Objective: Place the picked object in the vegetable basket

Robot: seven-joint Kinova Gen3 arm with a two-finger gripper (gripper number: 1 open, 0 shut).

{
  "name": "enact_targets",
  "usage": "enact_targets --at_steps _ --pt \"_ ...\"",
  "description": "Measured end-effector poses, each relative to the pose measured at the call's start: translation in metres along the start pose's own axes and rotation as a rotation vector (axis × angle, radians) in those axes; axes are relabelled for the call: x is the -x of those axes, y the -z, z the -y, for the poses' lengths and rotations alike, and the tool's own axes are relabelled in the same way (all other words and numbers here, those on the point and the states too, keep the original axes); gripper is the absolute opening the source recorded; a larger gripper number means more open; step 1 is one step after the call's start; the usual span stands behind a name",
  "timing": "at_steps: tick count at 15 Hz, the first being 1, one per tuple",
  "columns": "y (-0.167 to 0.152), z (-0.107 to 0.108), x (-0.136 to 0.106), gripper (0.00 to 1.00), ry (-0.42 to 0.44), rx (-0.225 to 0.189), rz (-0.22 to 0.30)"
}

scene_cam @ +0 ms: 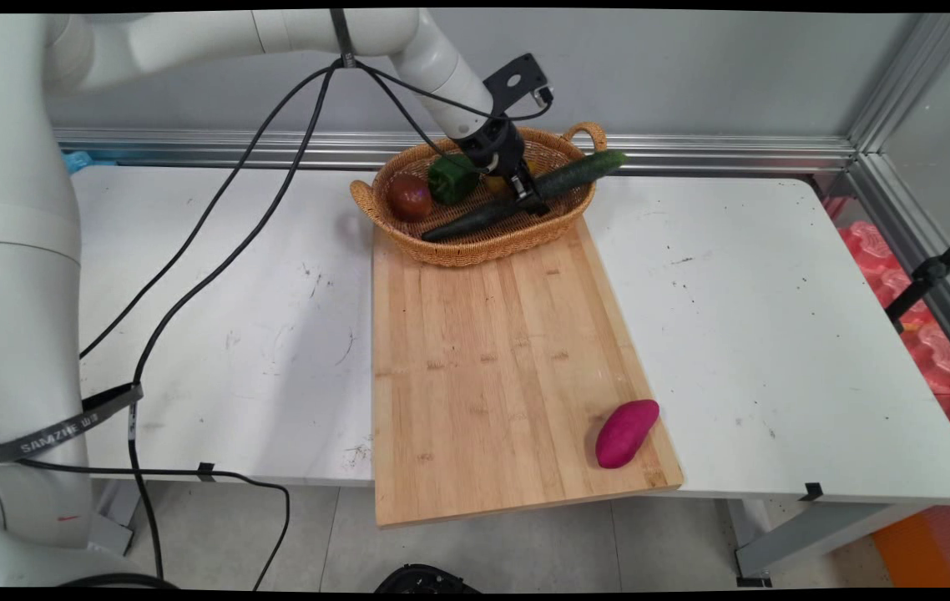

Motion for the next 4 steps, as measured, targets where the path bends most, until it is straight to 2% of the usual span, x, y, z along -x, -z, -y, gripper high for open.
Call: enact_targets --at_steps 4 --pt "0.0040 0.0036 -0.0004 1.00 -0.035 0.011 -0.009"
